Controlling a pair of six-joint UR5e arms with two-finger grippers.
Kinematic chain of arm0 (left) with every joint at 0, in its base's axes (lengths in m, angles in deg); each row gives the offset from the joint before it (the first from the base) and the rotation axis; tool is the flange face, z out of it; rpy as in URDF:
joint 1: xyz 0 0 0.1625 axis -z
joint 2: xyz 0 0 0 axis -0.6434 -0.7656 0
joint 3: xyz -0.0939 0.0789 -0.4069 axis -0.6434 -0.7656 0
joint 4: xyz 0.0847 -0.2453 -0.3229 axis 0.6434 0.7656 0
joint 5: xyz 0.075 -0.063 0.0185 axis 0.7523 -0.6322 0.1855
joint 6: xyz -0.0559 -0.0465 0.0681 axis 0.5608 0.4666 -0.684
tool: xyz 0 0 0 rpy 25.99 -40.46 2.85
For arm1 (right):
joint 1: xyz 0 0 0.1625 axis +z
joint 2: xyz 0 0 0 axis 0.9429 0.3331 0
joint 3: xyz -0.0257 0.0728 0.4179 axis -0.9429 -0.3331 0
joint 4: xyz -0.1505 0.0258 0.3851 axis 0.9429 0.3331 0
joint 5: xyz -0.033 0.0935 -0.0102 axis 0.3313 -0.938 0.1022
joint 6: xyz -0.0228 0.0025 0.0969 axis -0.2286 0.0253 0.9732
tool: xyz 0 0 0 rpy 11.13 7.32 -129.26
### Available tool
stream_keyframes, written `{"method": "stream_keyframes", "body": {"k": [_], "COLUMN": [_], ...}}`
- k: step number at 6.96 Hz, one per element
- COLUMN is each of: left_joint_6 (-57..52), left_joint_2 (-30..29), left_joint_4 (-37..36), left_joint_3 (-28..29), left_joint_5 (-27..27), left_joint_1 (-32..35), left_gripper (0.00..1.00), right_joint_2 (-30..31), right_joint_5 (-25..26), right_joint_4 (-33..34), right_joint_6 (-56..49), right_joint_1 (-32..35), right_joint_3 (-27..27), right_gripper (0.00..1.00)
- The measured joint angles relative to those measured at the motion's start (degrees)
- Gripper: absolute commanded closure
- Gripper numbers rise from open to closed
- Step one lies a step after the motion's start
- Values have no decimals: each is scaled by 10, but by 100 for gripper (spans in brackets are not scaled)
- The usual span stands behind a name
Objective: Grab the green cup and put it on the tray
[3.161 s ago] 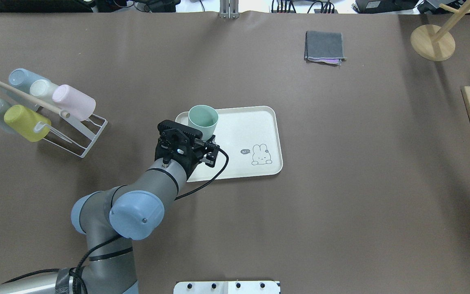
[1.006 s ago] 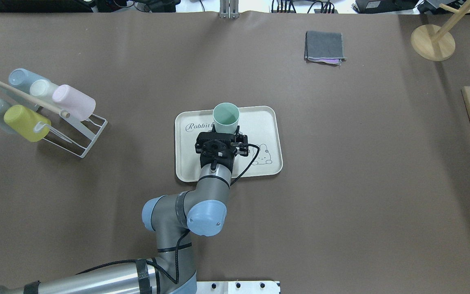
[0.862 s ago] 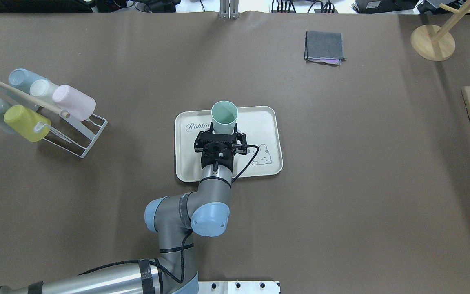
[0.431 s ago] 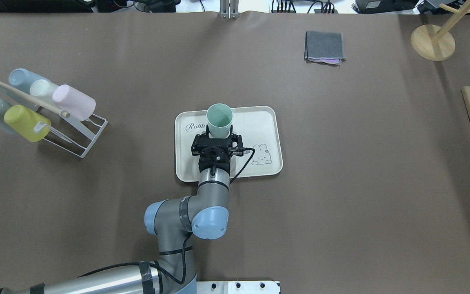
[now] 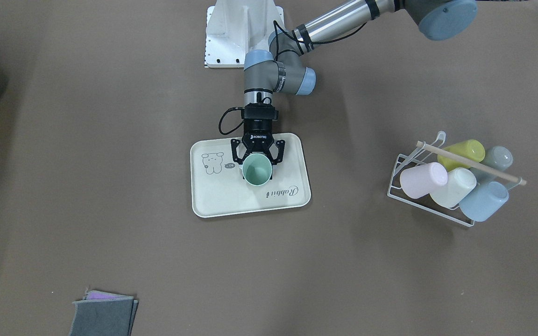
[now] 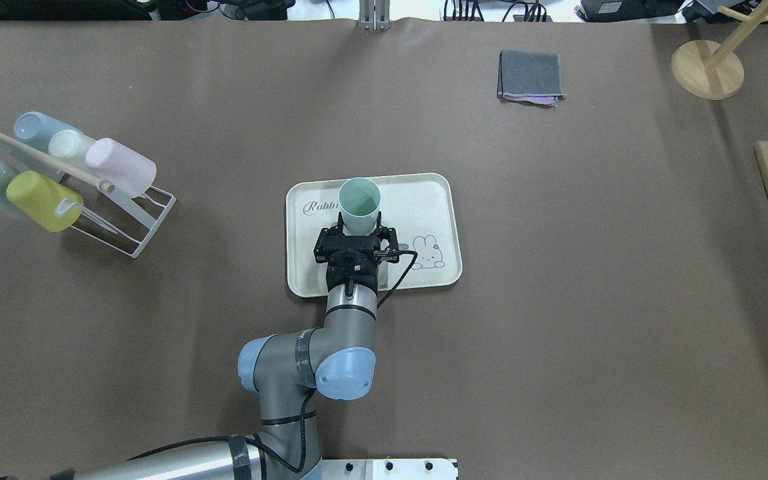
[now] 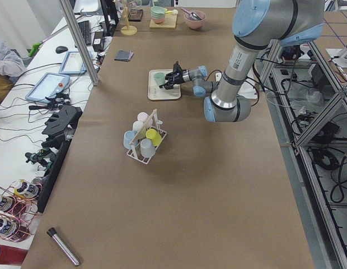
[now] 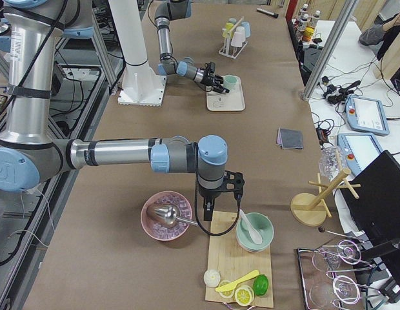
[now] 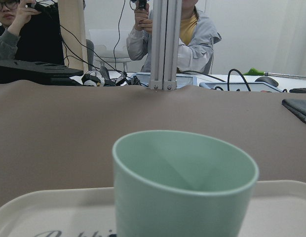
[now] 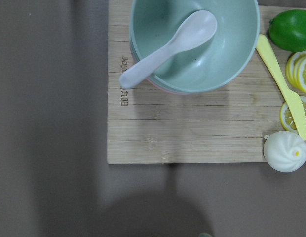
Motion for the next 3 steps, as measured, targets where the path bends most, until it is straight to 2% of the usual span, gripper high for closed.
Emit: {"method": "stream_keyframes", "body": {"k": [1, 2, 3], "left_joint_6": [1, 1, 1], "left_joint_2": [-1, -3, -3], "left_joint_4": [0, 0, 0], "left_joint_3": [0, 0, -1], "left_joint_5": [0, 0, 0], "left_joint_1": [-2, -5, -6], "left_gripper": [60, 37, 5], "right_joint_2": [0, 0, 0], "right_joint_5": [0, 0, 0], "right_joint_4": [0, 0, 0], "right_joint_6": [0, 0, -1], "right_joint_1": [0, 0, 0], "right_joint_3": [0, 0, 0], "right_gripper": [0, 0, 0]}}
